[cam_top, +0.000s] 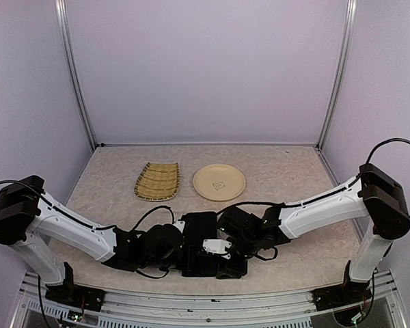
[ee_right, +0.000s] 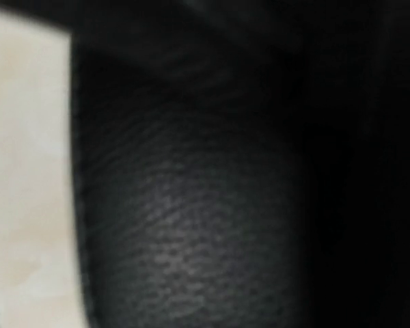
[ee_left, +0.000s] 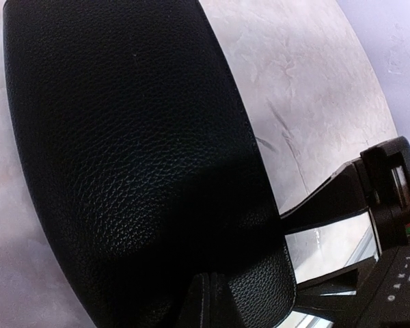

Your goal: Sort the hair-cutting tools

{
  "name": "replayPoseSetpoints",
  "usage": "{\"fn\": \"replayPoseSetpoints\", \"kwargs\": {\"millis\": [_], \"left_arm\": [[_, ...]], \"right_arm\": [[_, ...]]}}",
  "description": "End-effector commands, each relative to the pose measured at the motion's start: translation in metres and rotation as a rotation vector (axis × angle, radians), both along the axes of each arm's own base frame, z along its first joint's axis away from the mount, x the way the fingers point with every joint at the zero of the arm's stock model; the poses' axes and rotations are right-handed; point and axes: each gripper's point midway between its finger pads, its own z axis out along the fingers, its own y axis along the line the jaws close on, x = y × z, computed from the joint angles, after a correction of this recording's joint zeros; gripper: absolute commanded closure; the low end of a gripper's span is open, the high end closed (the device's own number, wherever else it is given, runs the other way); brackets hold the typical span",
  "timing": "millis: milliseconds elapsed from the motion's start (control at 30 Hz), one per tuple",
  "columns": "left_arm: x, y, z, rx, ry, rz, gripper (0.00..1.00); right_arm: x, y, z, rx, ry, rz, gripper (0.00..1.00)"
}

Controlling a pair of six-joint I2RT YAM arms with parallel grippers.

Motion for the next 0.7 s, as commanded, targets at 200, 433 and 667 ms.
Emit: {"fn": "replayPoseSetpoints", "kwargs": {"millis": [200,433,667], "left_arm": [[-0.015,0.018,-0.025,0.081,0.046,-0.026,1.00],[-0.014,0.019,-0.029,0.095,0.044,-0.027,1.00],[-0.013,0.025,-0.032,0.120,0.037,-0.022,1.00]], "right_arm": [[0.015,0.005,-0.017,-0.049,-0.037,-0.104,0.43],[0.020,-0.001,-0.031,-0.102,-0.069,-0.106,0.78],[0.033,-0.009,-0.027,-0.135,-0.151,-0.113,0.93]]}}
